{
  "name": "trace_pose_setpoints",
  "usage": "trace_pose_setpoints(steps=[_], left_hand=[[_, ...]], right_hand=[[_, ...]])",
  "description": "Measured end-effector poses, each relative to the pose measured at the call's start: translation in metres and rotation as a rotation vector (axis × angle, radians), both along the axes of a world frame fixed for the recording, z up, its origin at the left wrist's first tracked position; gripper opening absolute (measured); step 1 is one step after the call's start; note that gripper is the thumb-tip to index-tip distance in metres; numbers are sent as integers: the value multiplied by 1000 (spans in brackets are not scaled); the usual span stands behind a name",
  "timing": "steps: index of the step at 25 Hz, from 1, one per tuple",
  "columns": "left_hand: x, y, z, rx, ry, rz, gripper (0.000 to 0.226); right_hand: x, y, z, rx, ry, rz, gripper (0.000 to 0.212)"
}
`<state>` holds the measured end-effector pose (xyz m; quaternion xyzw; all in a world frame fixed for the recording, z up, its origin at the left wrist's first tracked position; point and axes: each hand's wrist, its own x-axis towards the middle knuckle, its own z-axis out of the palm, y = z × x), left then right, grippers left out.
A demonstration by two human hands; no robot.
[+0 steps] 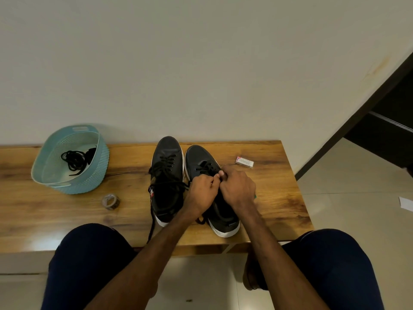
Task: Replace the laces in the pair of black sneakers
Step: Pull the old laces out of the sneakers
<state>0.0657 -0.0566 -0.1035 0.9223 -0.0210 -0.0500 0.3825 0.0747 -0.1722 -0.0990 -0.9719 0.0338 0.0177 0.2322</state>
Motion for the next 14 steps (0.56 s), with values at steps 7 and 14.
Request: trace_pose_setpoints(steps=[7, 14], left_hand=[[0, 6, -12, -56, -42, -84, 55], [2, 12, -3, -62, 113, -154, 54]], right_hand=[[-1, 6, -5, 211, 82, -199, 23], [-3, -4, -12, 348, 46, -109, 23]])
